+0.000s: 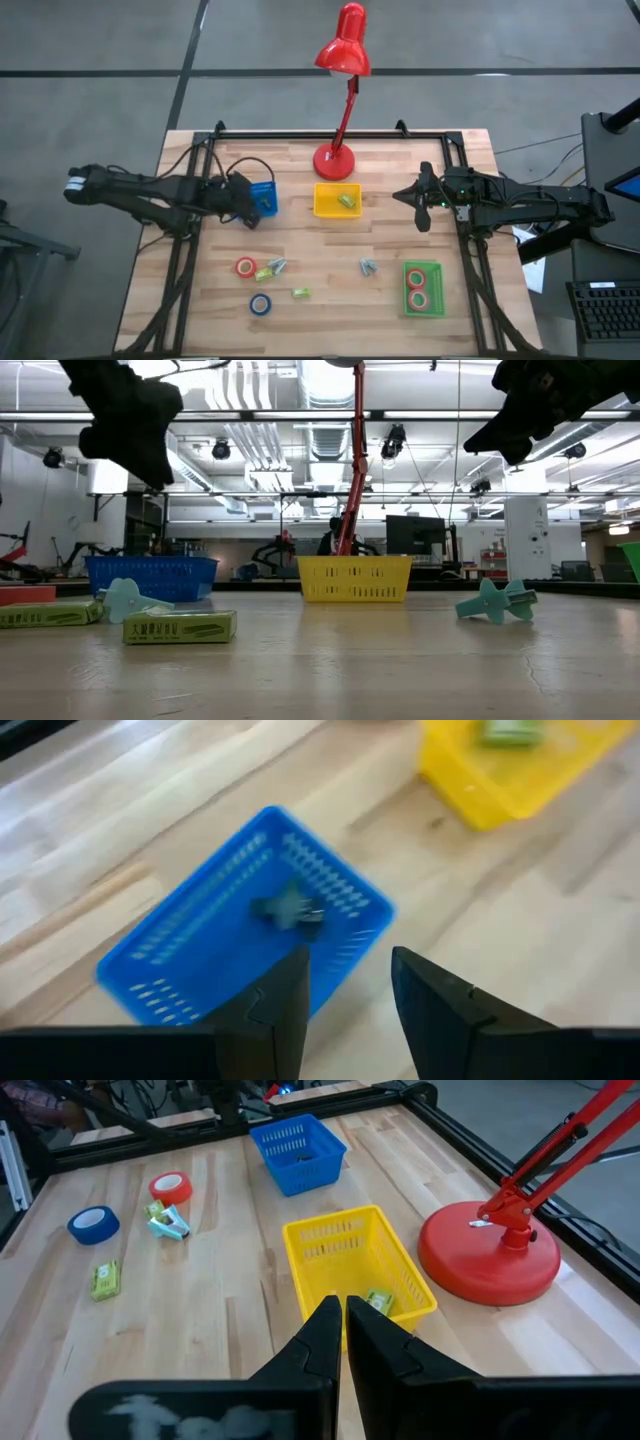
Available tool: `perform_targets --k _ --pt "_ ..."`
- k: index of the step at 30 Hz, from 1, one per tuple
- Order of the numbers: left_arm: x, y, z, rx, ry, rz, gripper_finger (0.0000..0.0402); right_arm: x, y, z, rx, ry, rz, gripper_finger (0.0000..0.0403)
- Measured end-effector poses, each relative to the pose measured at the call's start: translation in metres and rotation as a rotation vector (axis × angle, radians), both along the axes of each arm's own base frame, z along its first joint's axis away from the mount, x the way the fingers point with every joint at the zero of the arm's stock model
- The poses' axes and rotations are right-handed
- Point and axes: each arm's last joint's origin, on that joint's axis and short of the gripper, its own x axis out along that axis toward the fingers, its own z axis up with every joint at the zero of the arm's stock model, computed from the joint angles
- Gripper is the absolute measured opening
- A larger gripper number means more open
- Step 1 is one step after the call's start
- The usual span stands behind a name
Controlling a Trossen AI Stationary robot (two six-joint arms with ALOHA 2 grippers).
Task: Pick and place Stapler, Stapler remover, tape
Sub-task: Put the left light blue staple remover into the blue bin
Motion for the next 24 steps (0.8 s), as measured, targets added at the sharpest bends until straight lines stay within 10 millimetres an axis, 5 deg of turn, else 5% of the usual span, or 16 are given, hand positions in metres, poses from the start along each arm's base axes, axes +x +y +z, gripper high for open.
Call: perform_targets --k 14,24 --pt "0.013 -0.055 0.003 0.002 -0.129 -0.395 0.0142 0.0 0.0 0.0 0.0 0.0 0.0 0.0018" --pt "0.033 -0.081 -0.018 -0.042 -0.093 -0.408 0.0142 0.0 0.0 0.0 0.0 0.001 0.0 0.0018"
